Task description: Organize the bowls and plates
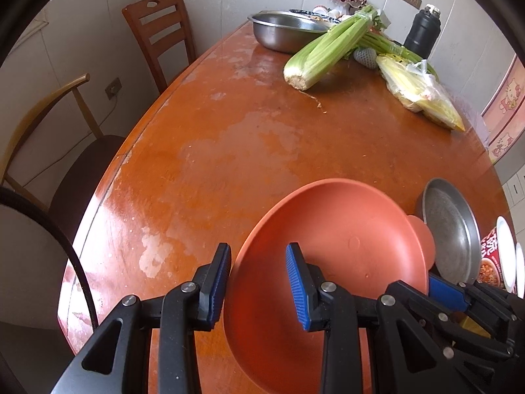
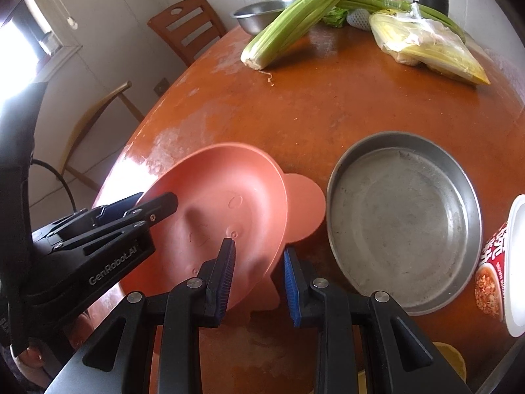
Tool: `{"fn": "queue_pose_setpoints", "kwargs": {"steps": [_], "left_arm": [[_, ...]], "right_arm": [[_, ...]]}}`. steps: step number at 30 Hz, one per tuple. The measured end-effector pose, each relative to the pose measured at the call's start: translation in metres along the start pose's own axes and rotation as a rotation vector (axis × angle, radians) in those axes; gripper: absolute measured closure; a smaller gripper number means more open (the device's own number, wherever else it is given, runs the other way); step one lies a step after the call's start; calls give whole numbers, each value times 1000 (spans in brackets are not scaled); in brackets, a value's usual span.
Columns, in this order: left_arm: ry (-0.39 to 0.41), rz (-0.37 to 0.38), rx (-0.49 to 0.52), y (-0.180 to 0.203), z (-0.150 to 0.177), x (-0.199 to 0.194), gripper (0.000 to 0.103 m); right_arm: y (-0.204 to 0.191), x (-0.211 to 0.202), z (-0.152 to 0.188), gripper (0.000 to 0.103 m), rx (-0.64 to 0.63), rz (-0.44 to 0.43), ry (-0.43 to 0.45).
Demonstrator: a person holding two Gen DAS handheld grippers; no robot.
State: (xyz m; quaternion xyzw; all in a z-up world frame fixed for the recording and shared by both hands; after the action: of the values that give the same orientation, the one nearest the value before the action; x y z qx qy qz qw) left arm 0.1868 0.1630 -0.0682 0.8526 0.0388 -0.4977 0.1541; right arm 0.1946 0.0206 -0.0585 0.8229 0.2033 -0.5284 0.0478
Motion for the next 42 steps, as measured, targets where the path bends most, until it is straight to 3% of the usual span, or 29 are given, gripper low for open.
{"fn": "queue_pose_setpoints", "kwargs": {"steps": [8, 24, 42], "left_arm": [[-3, -19, 9, -2, 3, 4, 68], [23, -60, 20, -7, 9, -11, 68], [95, -42, 68, 18, 16, -53, 66]], "right_arm": [[1, 4, 5, 72, 22, -29, -23], [5, -8, 8, 71, 25, -7, 19], [9, -57, 14, 69, -1, 8, 156]]}}
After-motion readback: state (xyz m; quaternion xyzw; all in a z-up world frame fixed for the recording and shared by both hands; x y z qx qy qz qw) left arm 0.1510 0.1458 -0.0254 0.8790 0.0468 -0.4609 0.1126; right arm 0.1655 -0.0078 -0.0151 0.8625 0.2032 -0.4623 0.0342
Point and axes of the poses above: each gripper's, at about its wrist camera, not at the fingertips, and x roughly the way its jaws point, y to its right, z to its underside, the point moved 4 cm from there along x, roughly the way its jaws point, and after that the axes turned 9 degrees about z, right-handed, at the moved point
